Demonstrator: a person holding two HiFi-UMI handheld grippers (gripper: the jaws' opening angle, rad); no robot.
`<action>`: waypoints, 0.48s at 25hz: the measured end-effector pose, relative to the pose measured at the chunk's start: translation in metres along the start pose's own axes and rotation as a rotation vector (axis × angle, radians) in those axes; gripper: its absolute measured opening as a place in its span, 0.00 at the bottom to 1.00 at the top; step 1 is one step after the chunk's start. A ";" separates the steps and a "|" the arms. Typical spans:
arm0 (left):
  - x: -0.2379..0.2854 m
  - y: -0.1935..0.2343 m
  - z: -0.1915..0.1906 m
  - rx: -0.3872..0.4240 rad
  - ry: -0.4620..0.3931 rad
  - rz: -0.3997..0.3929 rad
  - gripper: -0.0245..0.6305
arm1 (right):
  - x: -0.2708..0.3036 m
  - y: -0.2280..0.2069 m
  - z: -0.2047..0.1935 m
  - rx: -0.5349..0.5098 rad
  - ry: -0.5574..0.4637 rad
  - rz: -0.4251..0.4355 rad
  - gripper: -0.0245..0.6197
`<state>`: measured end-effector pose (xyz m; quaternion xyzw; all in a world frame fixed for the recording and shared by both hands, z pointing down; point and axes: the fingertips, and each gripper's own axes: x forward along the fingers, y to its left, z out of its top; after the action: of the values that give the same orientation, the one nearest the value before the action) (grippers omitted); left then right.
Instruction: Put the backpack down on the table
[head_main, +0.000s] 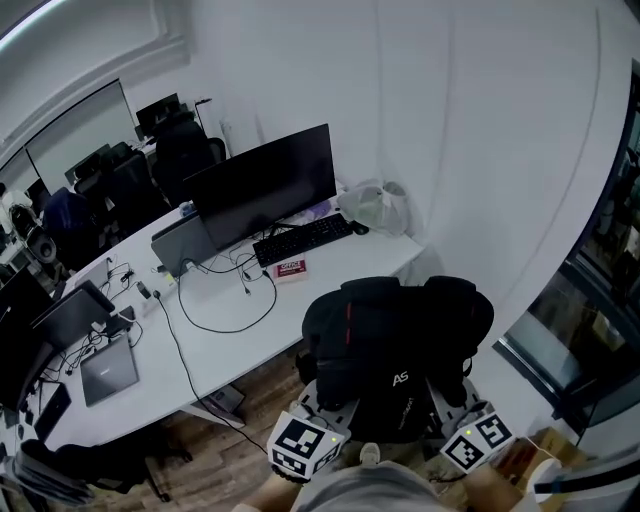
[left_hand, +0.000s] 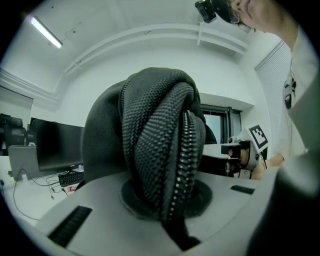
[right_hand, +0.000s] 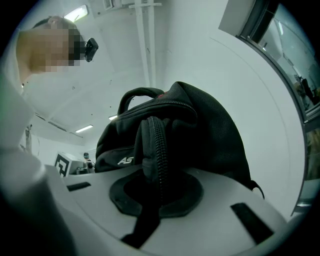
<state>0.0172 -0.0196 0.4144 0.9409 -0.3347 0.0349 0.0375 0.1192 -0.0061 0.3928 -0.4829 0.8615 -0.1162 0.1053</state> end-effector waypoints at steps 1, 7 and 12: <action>0.009 0.005 0.002 -0.002 0.000 0.008 0.06 | 0.006 -0.008 0.003 -0.003 0.001 0.006 0.08; 0.056 0.026 0.009 -0.002 -0.004 0.042 0.06 | 0.037 -0.051 0.017 -0.007 0.010 0.042 0.08; 0.087 0.041 0.013 0.003 0.002 0.052 0.06 | 0.059 -0.080 0.026 -0.006 0.011 0.056 0.08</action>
<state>0.0589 -0.1074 0.4115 0.9319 -0.3590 0.0373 0.0355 0.1611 -0.0991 0.3879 -0.4583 0.8756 -0.1134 0.1022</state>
